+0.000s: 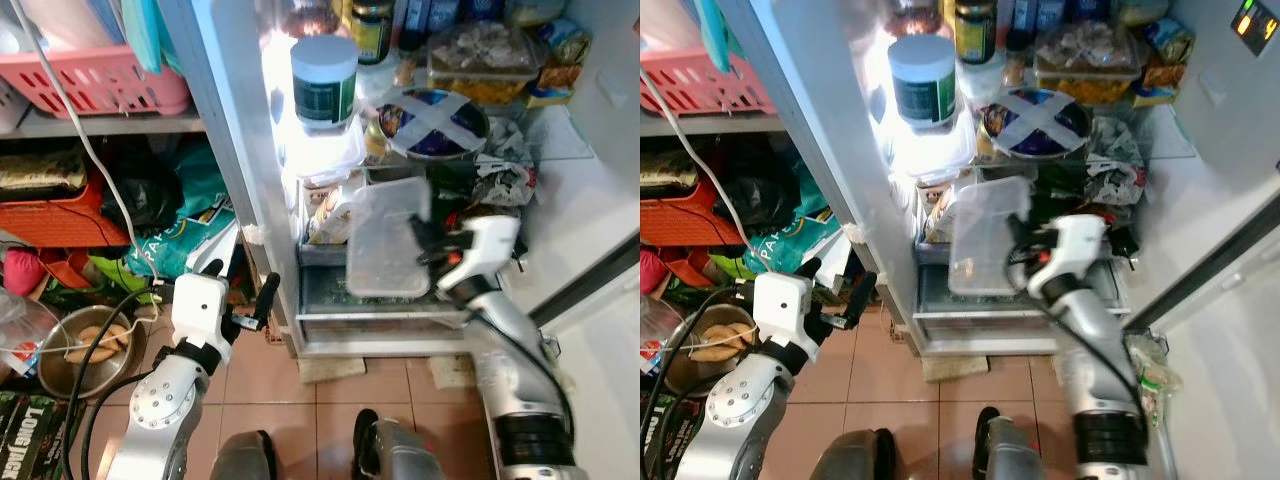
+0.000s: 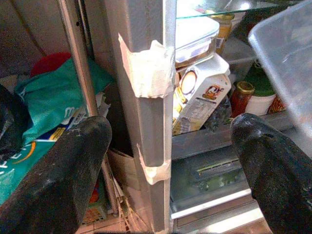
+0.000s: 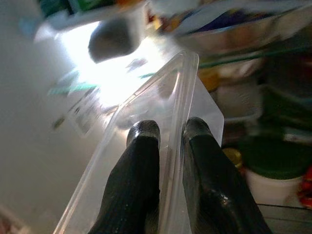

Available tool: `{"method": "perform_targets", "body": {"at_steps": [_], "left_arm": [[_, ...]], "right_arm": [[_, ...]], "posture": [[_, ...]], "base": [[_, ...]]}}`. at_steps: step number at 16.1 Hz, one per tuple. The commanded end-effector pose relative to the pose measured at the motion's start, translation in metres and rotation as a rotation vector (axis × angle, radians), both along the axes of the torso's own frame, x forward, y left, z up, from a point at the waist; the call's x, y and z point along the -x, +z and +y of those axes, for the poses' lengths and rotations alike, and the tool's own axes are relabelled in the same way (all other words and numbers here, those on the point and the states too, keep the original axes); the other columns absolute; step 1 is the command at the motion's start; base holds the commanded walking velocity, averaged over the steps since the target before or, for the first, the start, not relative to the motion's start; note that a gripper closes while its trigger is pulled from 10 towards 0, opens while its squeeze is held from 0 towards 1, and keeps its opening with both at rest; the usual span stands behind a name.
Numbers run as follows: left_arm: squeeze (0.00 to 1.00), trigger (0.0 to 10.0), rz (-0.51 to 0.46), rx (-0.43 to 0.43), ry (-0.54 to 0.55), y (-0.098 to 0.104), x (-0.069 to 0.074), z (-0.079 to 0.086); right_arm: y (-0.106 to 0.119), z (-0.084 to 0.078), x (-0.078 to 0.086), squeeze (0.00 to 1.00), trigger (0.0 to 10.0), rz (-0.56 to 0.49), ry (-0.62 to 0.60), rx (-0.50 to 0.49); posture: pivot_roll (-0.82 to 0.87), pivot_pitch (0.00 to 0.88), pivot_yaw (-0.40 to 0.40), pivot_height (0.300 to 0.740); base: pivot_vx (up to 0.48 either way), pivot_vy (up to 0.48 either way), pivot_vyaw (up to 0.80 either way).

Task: Restocking fridge

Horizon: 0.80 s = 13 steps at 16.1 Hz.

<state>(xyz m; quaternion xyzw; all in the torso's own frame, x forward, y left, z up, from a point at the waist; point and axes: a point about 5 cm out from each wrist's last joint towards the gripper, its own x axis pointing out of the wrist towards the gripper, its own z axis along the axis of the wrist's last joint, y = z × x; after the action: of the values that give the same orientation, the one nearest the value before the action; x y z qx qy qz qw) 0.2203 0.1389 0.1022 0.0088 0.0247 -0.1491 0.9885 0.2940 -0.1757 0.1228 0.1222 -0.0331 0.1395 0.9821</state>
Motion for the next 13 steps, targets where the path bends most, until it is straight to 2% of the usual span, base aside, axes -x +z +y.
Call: {"method": "perform_targets", "body": {"at_steps": [1,3,4,7,10,13], "left_arm": [[0.00,10.0,-0.002,-0.024,0.001,0.002,0.001,0.004],[0.00,10.0,-0.003,-0.025,-0.006,0.003,0.000,0.003],[0.00,10.0,-0.007,-0.031,-0.019,0.005,0.000,0.003],[0.00,10.0,-0.003,-0.044,-0.015,0.006,0.003,0.007],[0.00,10.0,0.005,-0.055,-0.009,0.006,0.006,0.011],[0.00,10.0,0.006,-0.057,-0.013,0.006,0.004,0.010]], "right_arm": [[0.010,-0.009,-0.001,0.00,10.0,-0.019,-0.038,-0.055],[0.019,-0.014,-0.006,0.00,10.0,-0.041,-0.070,-0.100],[0.034,-0.020,-0.018,0.00,10.0,-0.080,-0.103,-0.158],[0.041,-0.021,-0.023,0.00,10.0,-0.102,-0.086,-0.184],[0.042,-0.024,-0.024,0.00,10.0,-0.090,-0.057,-0.184],[0.030,-0.020,-0.019,0.00,10.0,-0.034,-0.013,-0.151]], "posture": [[0.11,0.191,0.067,0.740],[0.11,0.196,0.080,0.740],[0.13,0.203,0.088,0.740],[0.15,0.208,0.092,0.740],[0.16,0.209,0.094,0.740],[0.16,0.206,0.095,0.740]], "base": [[0.000,0.000,0.00],[0.000,0.000,0.00],[0.000,0.000,0.00],[0.000,0.000,0.00],[0.000,0.000,0.00],[0.000,0.000,0.00]]}}
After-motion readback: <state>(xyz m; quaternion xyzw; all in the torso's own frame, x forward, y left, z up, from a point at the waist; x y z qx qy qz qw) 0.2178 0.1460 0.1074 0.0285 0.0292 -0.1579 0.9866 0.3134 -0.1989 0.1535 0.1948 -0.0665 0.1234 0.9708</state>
